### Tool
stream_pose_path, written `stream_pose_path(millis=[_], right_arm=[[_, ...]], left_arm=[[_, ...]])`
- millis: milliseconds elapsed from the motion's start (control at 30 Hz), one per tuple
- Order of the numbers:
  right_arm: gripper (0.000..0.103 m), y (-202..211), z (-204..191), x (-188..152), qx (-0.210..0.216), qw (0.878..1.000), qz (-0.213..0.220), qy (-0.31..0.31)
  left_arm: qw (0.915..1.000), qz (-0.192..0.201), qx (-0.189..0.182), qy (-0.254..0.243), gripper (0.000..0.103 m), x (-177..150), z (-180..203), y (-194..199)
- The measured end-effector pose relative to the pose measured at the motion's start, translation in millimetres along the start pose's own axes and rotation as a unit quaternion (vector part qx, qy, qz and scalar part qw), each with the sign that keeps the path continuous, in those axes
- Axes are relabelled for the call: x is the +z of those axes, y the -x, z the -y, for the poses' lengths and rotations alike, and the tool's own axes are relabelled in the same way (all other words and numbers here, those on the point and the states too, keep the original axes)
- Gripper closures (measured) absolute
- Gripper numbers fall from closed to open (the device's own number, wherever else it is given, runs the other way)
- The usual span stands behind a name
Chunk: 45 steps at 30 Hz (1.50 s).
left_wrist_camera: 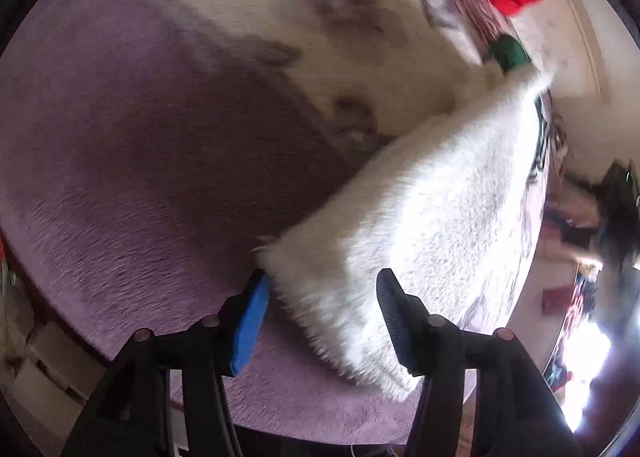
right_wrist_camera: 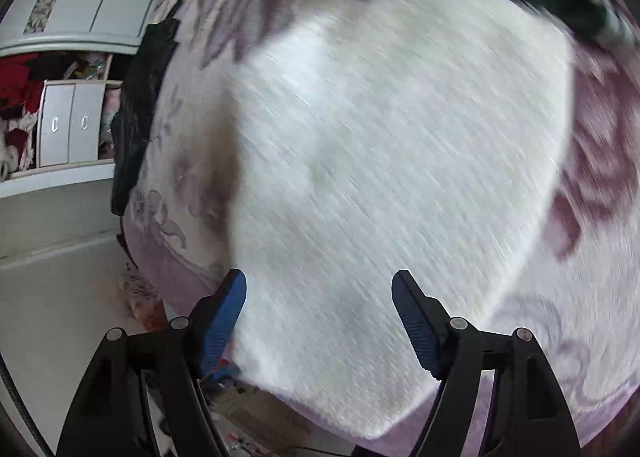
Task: Fold large clothes
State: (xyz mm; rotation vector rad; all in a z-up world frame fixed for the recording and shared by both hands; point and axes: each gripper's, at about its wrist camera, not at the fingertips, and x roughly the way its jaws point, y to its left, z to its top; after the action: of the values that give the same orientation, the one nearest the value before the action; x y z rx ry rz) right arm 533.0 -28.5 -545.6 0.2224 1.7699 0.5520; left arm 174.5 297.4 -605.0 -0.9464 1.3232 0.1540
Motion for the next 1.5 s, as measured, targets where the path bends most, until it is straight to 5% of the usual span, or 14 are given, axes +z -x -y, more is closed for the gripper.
stream_pose_path(millis=[233,367,533,600,700,800,900,1000,1067,1167,1300,1400,1467,1500], right_arm=[[0.026,-48.3,118.0,-109.6,0.006,0.989,-0.057,-0.133],[0.026,-47.6,160.9,-118.2,0.020,0.982,-0.047,-0.184],[0.030,-5.0,154.6,-62.0,0.022,0.988,0.026,-0.150],[0.064,10.2,131.4,-33.1,0.007,0.994,0.045,-0.104],[0.068,10.4,62.9,19.4,-0.026,0.998,0.053,0.021],[0.070,-33.4,-2.0,67.8,-0.043,0.992,-0.005,0.117],[0.070,-111.1,-36.0,97.3,-0.160,0.963,-0.078,0.203],[0.070,-122.3,-34.4,119.8,-0.150,0.967,-0.116,0.171],[0.070,-101.1,-21.4,132.5,-0.093,0.979,-0.136,0.122],[0.069,-31.7,10.9,139.1,-0.006,0.994,-0.073,0.083],[0.068,23.5,57.7,153.2,0.022,0.999,0.004,0.036],[0.069,8.4,90.9,171.6,0.024,0.999,0.020,-0.037],[0.072,-32.2,103.6,183.7,0.002,0.998,-0.010,-0.058],[0.072,-46.0,107.4,189.8,-0.015,0.998,-0.021,-0.058]], left_arm=[[0.9957,0.013,0.092,-0.006,0.065,1.3,6.7,-33.0],[0.9930,-0.009,0.117,-0.012,0.063,-9.6,16.5,-15.8],[0.9782,0.019,0.190,-0.080,0.064,-6.2,78.6,30.6],[0.9777,0.040,0.181,-0.099,0.064,9.6,115.8,39.8],[0.9760,0.058,0.177,-0.112,0.064,43.6,163.7,32.3],[0.9738,0.066,0.177,-0.127,0.064,76.9,193.4,21.7],[0.9697,0.070,0.184,-0.145,0.064,101.2,214.9,6.4],[0.9712,0.059,0.179,-0.146,0.064,115.1,223.0,-6.2],[0.9769,0.049,0.154,-0.140,0.064,122.9,232.0,-20.1],[0.9802,0.036,0.134,-0.141,0.064,141.5,252.7,-51.3],[0.9788,0.011,0.161,-0.126,0.064,188.0,253.6,-109.3],[0.9843,-0.022,0.149,-0.092,0.053,218.0,230.7,-138.3],[0.9821,-0.031,0.152,-0.106,0.034,223.1,225.5,-140.9],[0.9799,-0.032,0.156,-0.119,0.033,222.3,225.1,-140.1]])
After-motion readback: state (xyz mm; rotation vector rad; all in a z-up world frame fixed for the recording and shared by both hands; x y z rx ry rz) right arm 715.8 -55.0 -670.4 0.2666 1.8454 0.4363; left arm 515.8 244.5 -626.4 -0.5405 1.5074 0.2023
